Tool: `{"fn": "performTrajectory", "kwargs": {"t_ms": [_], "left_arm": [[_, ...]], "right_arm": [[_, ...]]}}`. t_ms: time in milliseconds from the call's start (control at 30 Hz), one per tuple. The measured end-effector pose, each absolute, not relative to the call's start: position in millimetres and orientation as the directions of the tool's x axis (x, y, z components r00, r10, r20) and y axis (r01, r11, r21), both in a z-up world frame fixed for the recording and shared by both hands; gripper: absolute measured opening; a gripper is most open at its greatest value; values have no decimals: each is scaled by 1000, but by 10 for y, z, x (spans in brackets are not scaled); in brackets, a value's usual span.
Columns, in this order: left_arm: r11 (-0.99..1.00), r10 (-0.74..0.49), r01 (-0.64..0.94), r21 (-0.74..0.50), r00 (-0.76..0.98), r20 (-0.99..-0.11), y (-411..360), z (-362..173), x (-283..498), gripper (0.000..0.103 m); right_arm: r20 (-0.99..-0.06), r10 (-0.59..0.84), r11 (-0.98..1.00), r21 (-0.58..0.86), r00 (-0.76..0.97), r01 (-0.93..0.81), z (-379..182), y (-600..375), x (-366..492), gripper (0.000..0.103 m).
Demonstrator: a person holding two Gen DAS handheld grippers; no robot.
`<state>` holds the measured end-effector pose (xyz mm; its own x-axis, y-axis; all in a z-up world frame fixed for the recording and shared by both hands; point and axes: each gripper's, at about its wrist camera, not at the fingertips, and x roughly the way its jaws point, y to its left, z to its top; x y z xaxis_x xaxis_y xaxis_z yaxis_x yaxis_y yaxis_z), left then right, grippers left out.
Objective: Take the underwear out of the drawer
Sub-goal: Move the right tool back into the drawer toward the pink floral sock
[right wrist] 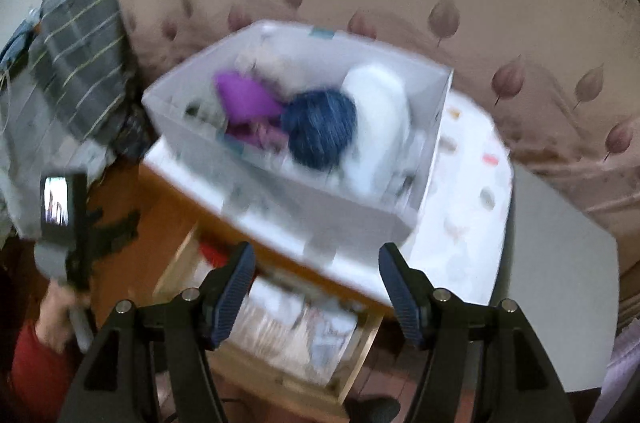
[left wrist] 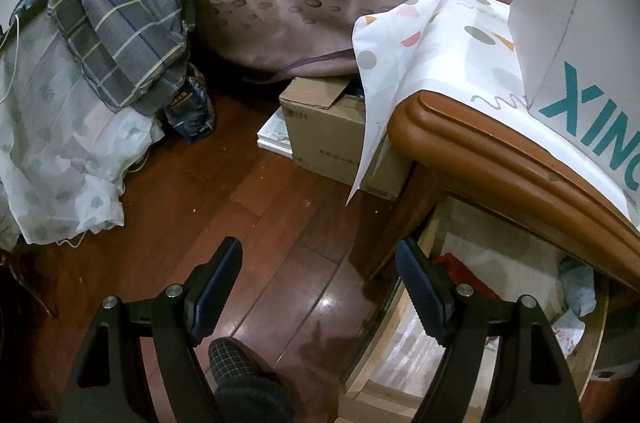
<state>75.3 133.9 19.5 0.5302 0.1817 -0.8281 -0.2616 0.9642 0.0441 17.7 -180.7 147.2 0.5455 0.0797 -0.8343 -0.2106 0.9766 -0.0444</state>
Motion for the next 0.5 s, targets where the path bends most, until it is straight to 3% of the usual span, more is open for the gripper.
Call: {"fn": "performTrajectory", "kwargs": {"t_ms": [233, 500], "left_arm": [[964, 180, -262, 45, 520, -835, 1340, 164, 770, 76], [964, 180, -262, 46, 514, -839, 1346, 164, 775, 77]], "right_arm": [[-942, 58, 957, -42, 329, -287, 441, -1788, 108, 66], [-969, -51, 899, -150, 241, -413, -516, -1639, 260, 66]]}}
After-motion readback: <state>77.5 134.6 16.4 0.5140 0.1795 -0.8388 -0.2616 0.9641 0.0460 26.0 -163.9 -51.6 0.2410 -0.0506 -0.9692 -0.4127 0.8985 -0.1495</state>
